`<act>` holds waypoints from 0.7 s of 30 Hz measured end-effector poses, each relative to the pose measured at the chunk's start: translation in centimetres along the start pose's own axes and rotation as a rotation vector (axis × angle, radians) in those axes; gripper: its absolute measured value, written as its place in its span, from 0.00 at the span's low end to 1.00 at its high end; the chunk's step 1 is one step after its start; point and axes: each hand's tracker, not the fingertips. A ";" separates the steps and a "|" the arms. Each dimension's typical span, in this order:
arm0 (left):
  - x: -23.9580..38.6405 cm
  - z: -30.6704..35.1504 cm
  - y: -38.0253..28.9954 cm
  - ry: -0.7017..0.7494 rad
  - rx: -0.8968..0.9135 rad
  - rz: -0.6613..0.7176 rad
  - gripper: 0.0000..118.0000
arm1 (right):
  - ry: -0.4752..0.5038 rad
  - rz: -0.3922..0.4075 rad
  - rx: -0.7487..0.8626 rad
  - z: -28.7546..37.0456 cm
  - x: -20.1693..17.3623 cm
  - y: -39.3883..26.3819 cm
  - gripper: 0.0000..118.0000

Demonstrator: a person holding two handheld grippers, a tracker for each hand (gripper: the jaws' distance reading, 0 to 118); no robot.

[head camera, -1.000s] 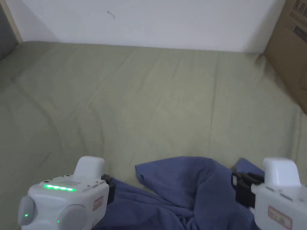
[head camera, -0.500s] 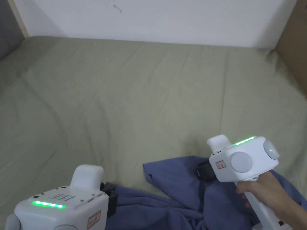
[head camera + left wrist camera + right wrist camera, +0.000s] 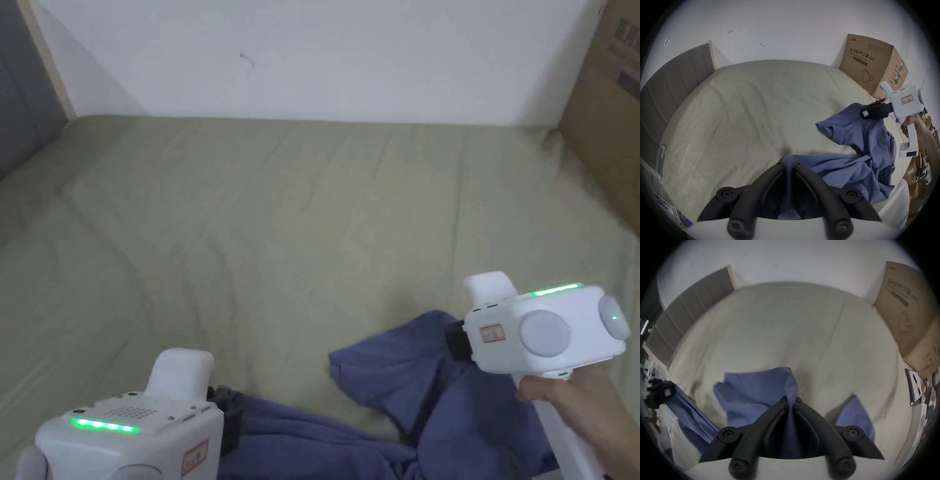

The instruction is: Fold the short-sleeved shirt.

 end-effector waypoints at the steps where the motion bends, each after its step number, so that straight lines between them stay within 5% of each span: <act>1: -0.1 0.7 0.3 0.006 0.014 0.003 0.01 | -0.006 -0.005 0.031 1.7 0.6 0.3 0.00; 10: -1.5 10.5 5.9 0.075 0.243 0.056 0.01 | -0.102 -0.097 0.355 20.8 5.6 2.1 0.00; 16: -0.6 18.0 9.8 0.143 0.415 -0.038 0.01 | -0.150 -0.183 0.523 31.1 8.1 1.1 0.00; 21: 0.0 23.0 12.2 0.147 0.528 -0.043 0.01 | -0.118 -0.220 0.625 37.4 9.4 0.6 0.00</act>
